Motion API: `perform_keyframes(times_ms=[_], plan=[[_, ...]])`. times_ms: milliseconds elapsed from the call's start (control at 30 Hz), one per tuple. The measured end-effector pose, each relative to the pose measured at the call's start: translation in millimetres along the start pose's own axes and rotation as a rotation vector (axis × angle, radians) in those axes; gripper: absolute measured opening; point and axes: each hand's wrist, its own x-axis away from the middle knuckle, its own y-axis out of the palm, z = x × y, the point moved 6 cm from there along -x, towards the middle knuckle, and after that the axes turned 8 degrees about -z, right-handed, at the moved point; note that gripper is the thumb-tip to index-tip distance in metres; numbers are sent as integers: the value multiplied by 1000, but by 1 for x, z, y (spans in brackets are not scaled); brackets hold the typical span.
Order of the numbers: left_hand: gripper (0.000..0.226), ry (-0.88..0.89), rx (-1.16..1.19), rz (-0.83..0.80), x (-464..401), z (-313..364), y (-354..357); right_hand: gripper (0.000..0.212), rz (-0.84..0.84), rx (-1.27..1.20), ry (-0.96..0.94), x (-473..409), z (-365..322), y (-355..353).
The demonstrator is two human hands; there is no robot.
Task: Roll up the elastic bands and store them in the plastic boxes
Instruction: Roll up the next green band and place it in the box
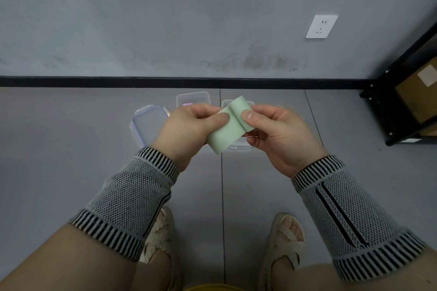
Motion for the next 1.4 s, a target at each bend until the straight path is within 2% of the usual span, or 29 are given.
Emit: perform_keyframes(times_ms=[267,433,733,1100,1267,1400], plan=[[21,63,-58,39,0,1,2,19,84,228,-86,0,-3,0],[14,86,-57,49,3,6,5,11,115,349,-160,1,-8,1],[10,80,-105,91,4,6,5,16,112,429,-185,0,-6,0],[8,68,7,31,1,6,2,35,67,223,-122,-2,2,2],[8,70,27,23,3,6,0,18,82,161,-51,-3,3,0],[11,66,53,7,4,6,2,16,94,135,-50,-3,3,-1]])
